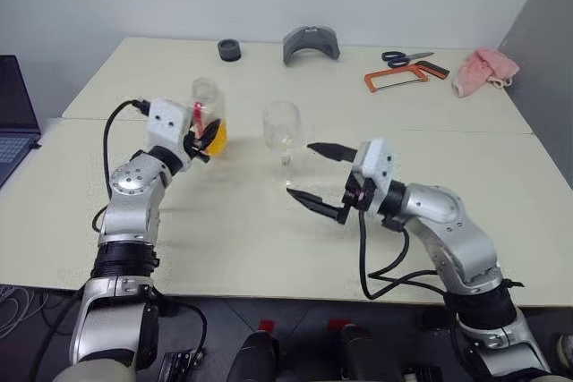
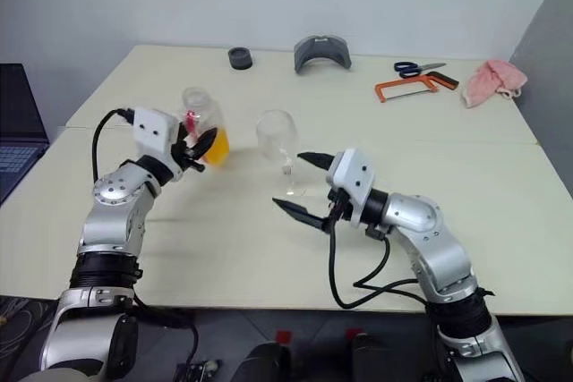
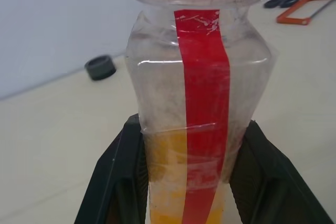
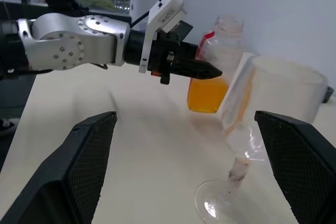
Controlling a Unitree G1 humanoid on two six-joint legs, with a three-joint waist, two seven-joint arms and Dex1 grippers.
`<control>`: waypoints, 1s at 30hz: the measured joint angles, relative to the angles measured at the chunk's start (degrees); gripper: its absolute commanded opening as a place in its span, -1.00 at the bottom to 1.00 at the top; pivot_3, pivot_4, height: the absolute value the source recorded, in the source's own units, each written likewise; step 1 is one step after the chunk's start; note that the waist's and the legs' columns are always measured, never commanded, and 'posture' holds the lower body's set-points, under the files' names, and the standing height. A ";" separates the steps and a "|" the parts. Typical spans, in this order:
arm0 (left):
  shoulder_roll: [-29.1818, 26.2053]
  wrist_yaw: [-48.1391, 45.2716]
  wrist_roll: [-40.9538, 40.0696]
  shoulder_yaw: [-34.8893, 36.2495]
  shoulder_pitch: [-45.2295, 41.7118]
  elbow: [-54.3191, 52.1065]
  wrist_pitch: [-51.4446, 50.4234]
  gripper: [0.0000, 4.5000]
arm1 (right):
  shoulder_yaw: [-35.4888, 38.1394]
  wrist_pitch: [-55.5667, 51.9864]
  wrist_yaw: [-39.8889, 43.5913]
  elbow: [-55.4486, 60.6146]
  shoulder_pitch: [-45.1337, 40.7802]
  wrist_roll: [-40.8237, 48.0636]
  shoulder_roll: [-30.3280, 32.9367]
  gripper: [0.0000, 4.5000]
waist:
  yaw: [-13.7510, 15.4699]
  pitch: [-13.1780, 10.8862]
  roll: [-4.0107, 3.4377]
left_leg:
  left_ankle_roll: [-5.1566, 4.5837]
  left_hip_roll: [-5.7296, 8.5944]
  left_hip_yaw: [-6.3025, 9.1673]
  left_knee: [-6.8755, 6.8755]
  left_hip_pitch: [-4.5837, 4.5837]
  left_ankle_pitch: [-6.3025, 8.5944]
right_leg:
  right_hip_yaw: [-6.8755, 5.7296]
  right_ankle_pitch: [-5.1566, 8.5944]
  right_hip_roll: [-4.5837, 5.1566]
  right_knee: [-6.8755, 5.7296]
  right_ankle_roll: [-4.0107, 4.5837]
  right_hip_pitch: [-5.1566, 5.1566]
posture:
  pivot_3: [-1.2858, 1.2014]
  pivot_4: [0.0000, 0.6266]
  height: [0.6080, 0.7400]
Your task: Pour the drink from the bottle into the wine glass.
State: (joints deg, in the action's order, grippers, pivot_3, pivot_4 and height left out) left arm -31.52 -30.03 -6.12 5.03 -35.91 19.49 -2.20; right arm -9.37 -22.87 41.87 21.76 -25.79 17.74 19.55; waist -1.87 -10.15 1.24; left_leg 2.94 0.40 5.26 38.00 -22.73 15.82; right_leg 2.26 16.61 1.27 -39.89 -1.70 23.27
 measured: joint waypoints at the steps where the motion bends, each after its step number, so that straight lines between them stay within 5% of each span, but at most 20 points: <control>1: -0.44 -0.37 1.12 -0.86 -0.81 -0.04 0.67 -0.25 | 0.83 -0.40 -0.51 0.02 -0.08 0.54 0.09 1.00 | -0.03 0.00 0.00 | 0.00 0.00 -0.02 -0.01 0.01 0.00 | 0.01 0.00 -0.02 0.00 0.00 0.00 | 0.03 -0.52 1.00; 18: -7.11 -0.47 19.07 -11.52 -12.49 12.06 31.42 -0.26 | 4.33 -3.24 -9.85 -1.45 -2.86 1.52 -3.05 1.00 | -0.07 -0.02 0.01 | -0.02 0.04 -0.31 -0.04 -0.04 0.01 | 0.05 0.00 -0.07 -0.02 0.00 0.10 | 0.03 -0.52 1.00; 30: -10.35 3.68 27.89 -14.07 -16.89 19.52 44.50 -0.26 | 5.24 -3.35 -4.21 -2.37 -2.62 4.48 0.93 1.00 | -0.14 -0.02 0.01 | -0.04 0.07 -0.45 -0.03 -0.06 0.02 | 0.04 0.00 -0.08 -0.02 0.00 0.11 | 0.03 -0.52 1.00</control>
State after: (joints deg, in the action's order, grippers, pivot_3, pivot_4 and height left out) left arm -41.88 -26.35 21.77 -9.04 -52.79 39.01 42.30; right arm -4.13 -26.22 37.67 19.39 -28.40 22.22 20.49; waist -2.01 -10.17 1.25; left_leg 2.90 0.47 4.81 37.97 -22.79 15.84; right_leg 2.29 16.61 1.18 -39.90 -1.70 23.37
